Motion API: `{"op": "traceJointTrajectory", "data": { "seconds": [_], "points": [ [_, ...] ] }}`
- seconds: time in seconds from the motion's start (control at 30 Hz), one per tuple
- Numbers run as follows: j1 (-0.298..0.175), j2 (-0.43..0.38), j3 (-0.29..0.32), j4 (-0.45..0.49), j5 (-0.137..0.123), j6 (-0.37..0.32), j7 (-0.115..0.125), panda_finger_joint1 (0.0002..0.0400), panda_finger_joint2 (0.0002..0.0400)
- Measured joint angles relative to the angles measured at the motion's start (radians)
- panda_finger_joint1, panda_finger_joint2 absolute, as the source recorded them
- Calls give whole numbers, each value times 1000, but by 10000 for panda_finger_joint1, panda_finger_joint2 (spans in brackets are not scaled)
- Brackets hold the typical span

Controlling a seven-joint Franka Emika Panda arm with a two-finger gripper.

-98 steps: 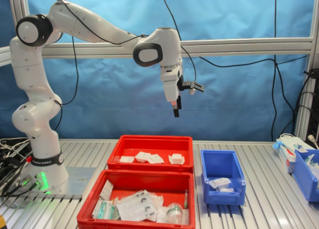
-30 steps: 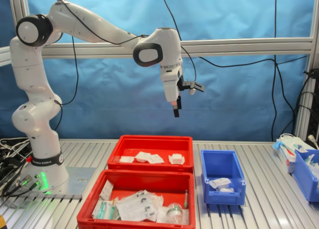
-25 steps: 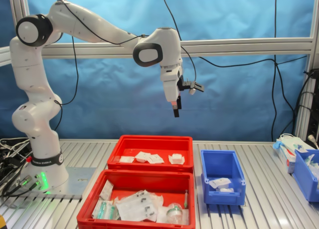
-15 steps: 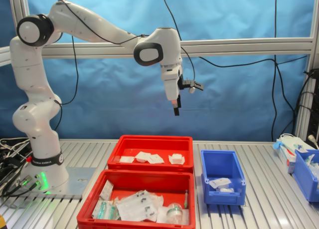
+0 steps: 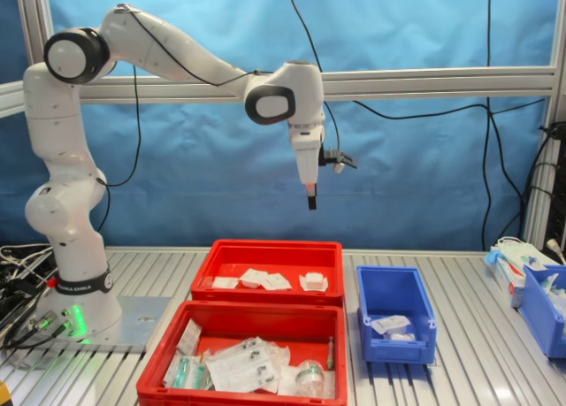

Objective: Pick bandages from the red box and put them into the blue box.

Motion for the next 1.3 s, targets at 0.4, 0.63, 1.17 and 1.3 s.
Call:
{"op": "traceJointTrajectory", "data": {
  "seconds": [0.4, 0.63, 1.17, 1.3],
  "points": [
    [49, 136, 1, 0, 0, 85, 0, 400, 400],
    [70, 207, 3, 0, 0, 150, 0, 400, 400],
    [99, 376, 3, 0, 0, 314, 0, 400, 400],
    [101, 397, 3, 0, 0, 344, 0, 400, 400]
  ]
}}
